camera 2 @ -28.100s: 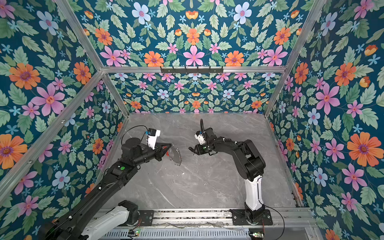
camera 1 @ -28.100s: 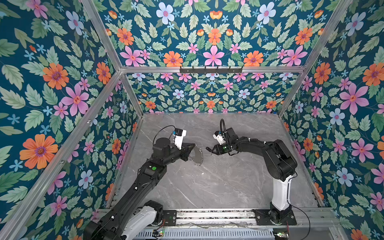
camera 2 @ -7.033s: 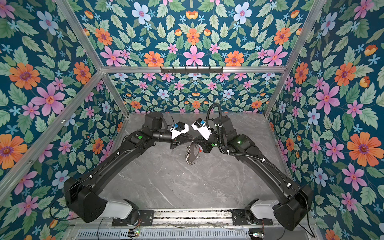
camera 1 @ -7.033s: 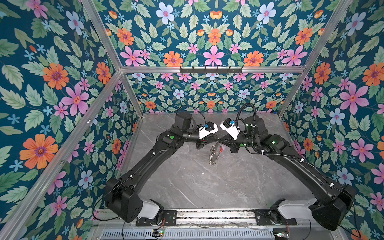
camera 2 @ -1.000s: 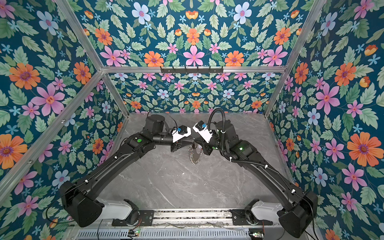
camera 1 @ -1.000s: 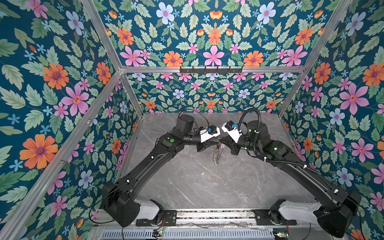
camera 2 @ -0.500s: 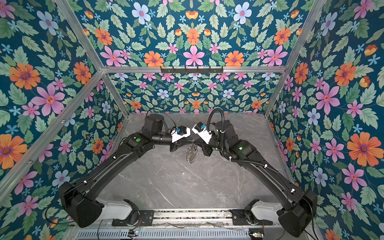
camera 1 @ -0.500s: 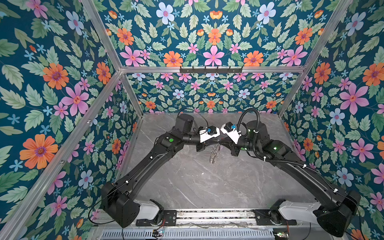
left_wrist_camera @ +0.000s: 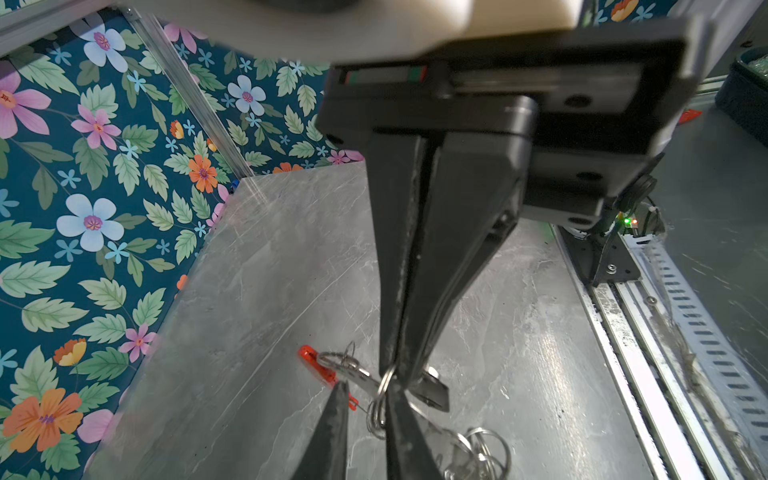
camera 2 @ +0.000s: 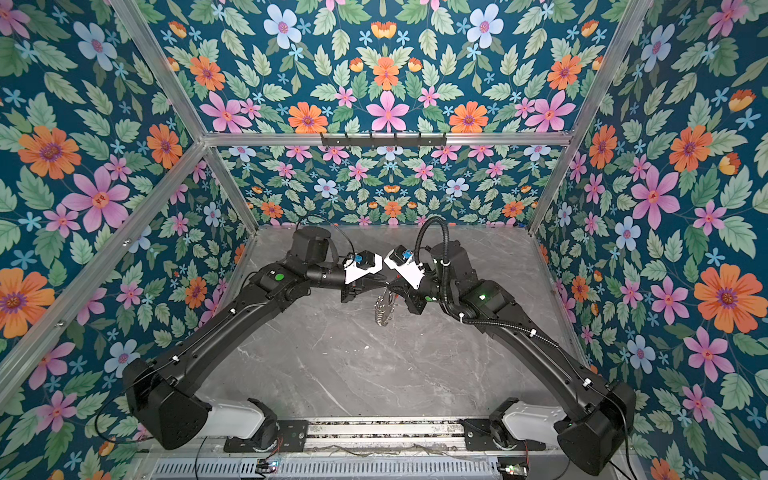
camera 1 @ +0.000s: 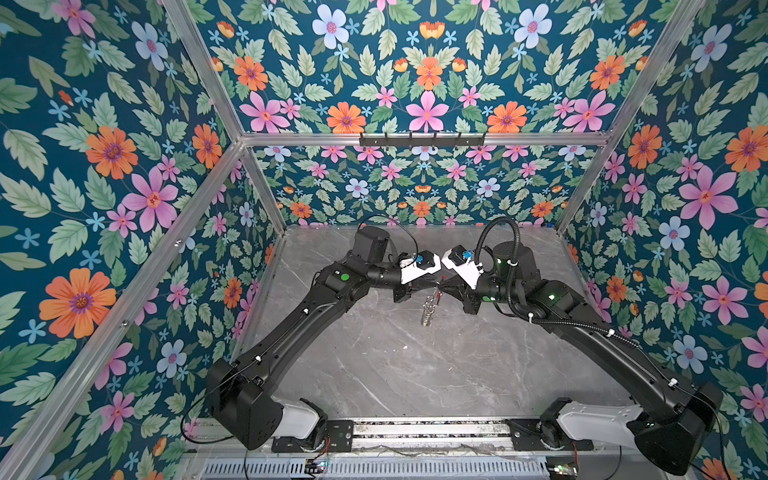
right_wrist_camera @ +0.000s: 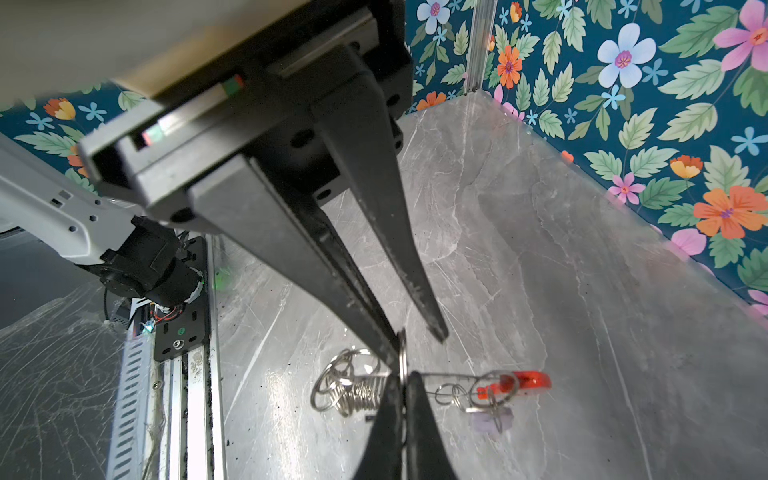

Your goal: Put the keys on the keyring

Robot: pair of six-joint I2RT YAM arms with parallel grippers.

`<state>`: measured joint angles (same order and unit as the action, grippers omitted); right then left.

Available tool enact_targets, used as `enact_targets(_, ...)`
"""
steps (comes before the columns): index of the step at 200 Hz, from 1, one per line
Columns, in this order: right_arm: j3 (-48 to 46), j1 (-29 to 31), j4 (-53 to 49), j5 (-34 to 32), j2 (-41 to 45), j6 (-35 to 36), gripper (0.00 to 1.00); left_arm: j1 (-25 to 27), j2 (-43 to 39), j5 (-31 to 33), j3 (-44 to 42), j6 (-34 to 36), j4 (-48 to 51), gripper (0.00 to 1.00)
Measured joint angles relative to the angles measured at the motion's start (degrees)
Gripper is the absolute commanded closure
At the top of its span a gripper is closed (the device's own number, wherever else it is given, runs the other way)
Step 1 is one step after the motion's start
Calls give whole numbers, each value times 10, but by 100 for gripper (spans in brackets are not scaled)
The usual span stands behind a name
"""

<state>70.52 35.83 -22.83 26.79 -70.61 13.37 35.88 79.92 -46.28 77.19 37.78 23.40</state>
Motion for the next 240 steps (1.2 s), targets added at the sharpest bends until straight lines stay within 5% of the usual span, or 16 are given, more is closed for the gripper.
enact_targets(6, 0, 0, 1, 0, 0, 0, 100, 0, 0, -2, 0, 0, 2, 100)
enact_targets(42, 7, 0, -3, 0, -5, -11, 100, 0, -1, -9, 0, 1, 5, 100)
enact_targets(75, 17, -2, -1, -2, -4, -52, 69, -18, -19, -37, -43, -40, -48, 100)
enact_targets(96, 23, -17, 17, 25, -1, -80, 60, -40, -38, -59, -97, -114, -121, 100)
enact_targets(141, -14, -67, 76, 96, 10, -159, 53, -46, -68, -91, -149, -226, -266, 100)
enact_targets(240, -38, -86, 196, 217, -1, -254, 55, -50, -70, -125, -154, -324, -383, 100)
